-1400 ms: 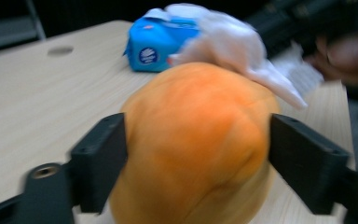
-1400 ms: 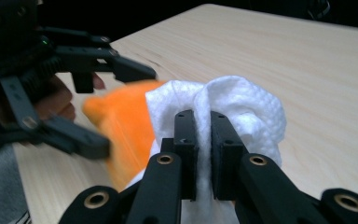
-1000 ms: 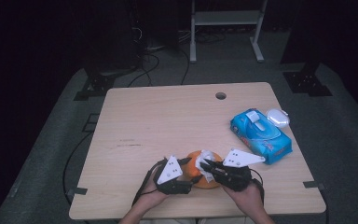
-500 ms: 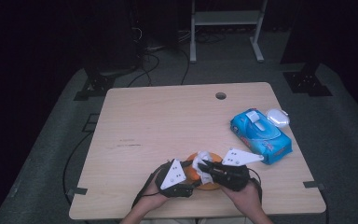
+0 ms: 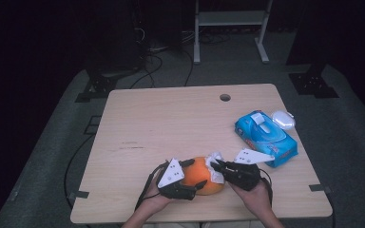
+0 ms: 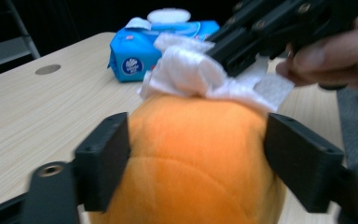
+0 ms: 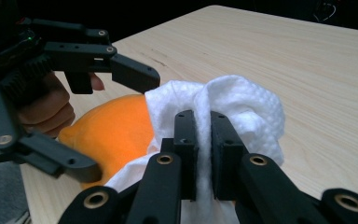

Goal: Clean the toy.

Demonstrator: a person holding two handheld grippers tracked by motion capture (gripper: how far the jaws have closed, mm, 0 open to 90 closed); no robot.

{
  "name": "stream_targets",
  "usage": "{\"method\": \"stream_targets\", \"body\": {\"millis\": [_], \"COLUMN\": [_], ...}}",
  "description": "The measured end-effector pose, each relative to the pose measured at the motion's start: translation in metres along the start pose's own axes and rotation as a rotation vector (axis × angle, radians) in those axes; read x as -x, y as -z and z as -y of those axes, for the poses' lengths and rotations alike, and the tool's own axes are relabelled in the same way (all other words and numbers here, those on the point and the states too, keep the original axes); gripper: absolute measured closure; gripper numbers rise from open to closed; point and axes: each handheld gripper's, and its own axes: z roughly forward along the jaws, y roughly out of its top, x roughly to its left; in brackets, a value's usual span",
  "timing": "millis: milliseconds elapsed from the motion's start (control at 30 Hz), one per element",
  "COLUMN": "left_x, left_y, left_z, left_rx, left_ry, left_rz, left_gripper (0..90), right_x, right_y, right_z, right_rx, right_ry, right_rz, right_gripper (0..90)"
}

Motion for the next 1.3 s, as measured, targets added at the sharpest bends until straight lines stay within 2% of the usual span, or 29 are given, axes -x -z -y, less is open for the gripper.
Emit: {"method": "stream_targets", "body": {"millis": [100, 167, 300, 400, 533, 567, 667, 700, 733, 767, 867, 933, 967, 1000, 1067, 1133, 1167, 1233, 1300], "left_x": [-0.003, -0.007, -0.014, -0.015, -0.018, -0.018, -0.02, -0.021, -0.023, -0.024, -0.027, -0.028, -0.028, -0.027, -0.025, -0.021, -0.019, -0.018, -0.018], "left_y": [0.002, 0.003, 0.006, 0.006, 0.005, 0.006, 0.007, 0.007, 0.007, 0.008, 0.008, 0.008, 0.008, 0.008, 0.007, 0.006, 0.006, 0.007, 0.008], "left_z": [0.002, 0.004, 0.007, 0.009, 0.009, 0.009, 0.009, 0.01, 0.01, 0.011, 0.012, 0.012, 0.012, 0.012, 0.011, 0.009, 0.007, 0.0, -0.004], "left_rx": [-0.017, -0.018, -0.022, -0.025, -0.02, -0.021, -0.025, -0.022, -0.024, -0.022, -0.016, -0.017, -0.017, -0.016, -0.022, -0.035, -0.039, -0.059, -0.055], "left_ry": [0.017, 0.04, 0.07, 0.075, 0.105, 0.109, 0.118, 0.124, 0.126, 0.134, 0.158, 0.163, 0.165, 0.166, 0.154, 0.155, 0.158, 0.129, 0.116], "left_rz": [-0.018, -0.025, -0.031, -0.039, -0.046, -0.047, -0.049, -0.052, -0.054, -0.056, -0.061, -0.069, -0.069, -0.068, -0.06, -0.031, -0.012, 0.013, 0.039], "left_gripper": [30.1, 30.6, 31.1, 31.4, 31.4, 31.4, 31.7, 31.8, 31.8, 31.7, 31.7, 31.6, 31.6, 31.6, 31.6, 30.4, 28.3, 21.0, 18.5], "right_x": [0.008, 0.022, 0.03, 0.025, 0.006, 0.0, 0.004, 0.013, 0.013, 0.024, 0.032, 0.03, 0.026, 0.018, 0.014, 0.008, 0.007, 0.009, 0.009], "right_y": [0.001, 0.003, 0.003, 0.004, 0.006, 0.005, 0.004, 0.004, 0.004, 0.003, 0.002, 0.001, 0.001, 0.002, 0.003, 0.003, 0.002, 0.001, 0.001], "right_z": [0.004, 0.011, 0.016, 0.012, 0.003, 0.001, 0.004, 0.008, 0.008, 0.014, 0.018, 0.017, 0.014, 0.007, 0.004, 0.002, 0.003, 0.007, 0.007], "right_rx": [-0.004, -0.029, -0.046, -0.032, -0.005, -0.008, -0.013, -0.023, -0.023, -0.049, -0.07, -0.063, -0.058, -0.032, -0.02, -0.022, -0.031, -0.043, -0.057], "right_ry": [-0.035, -0.068, -0.102, -0.095, -0.047, -0.022, -0.034, -0.055, -0.055, -0.085, -0.111, -0.117, -0.102, -0.084, -0.077, -0.054, -0.044, -0.047, -0.029], "right_rz": [-0.005, 0.032, 0.041, 0.033, -0.021, -0.028, -0.029, -0.004, -0.004, 0.032, 0.05, 0.041, 0.04, 0.015, -0.001, -0.016, -0.014, -0.034, -0.058], "right_gripper": [81.7, 81.7, 81.7, 81.7, 81.7, 81.6, 81.7, 81.6, 81.6, 81.6, 81.6, 81.6, 81.6, 81.6, 81.6, 81.6, 81.6, 81.7, 81.6]}}
